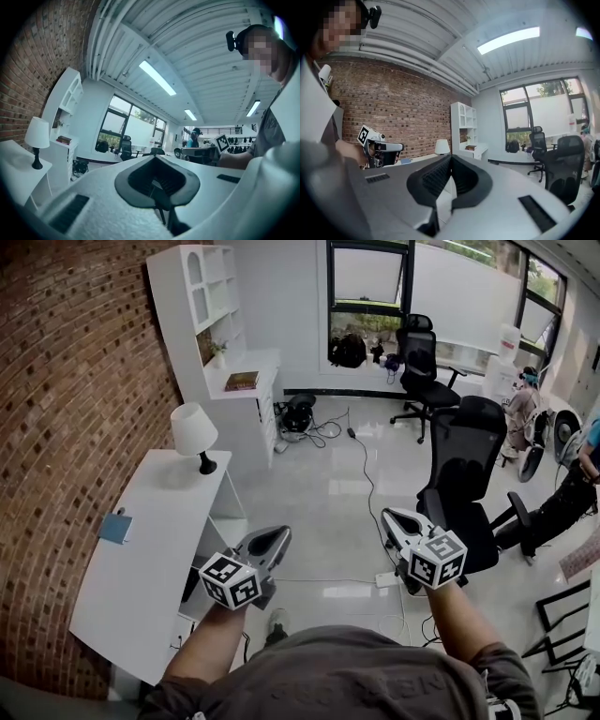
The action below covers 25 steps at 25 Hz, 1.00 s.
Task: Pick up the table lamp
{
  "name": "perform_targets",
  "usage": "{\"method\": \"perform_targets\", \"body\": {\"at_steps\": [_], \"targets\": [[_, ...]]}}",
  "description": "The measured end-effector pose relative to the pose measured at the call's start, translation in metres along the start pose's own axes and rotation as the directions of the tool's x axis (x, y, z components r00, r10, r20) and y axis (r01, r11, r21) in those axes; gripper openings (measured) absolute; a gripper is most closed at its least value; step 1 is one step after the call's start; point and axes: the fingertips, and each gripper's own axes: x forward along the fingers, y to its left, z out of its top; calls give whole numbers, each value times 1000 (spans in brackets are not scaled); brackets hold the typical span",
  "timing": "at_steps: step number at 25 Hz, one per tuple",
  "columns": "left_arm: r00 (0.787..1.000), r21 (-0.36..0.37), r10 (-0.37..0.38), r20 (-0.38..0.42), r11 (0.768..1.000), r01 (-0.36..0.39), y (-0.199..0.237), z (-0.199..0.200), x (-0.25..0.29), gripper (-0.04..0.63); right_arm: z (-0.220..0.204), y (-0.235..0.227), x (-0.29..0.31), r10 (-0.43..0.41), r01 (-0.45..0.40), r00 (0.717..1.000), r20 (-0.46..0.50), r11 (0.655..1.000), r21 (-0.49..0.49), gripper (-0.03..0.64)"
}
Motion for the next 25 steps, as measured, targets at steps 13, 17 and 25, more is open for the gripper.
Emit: {"method": "perform_targets", "body": {"at_steps": [13,17,25], "targets": [[992,27,-125,-8,992,125,221,45,71,2,25,-47,213,-120,120,993,13,993,-9,-6],[987,31,-160,-22,987,161,288,64,93,2,42,-59,281,-140,140,990,24,990,-1,-6],[983,-9,-179,-42,984,179,375,70,133,2,50,-98,367,-160,160,987,4,987,15,-6]]}}
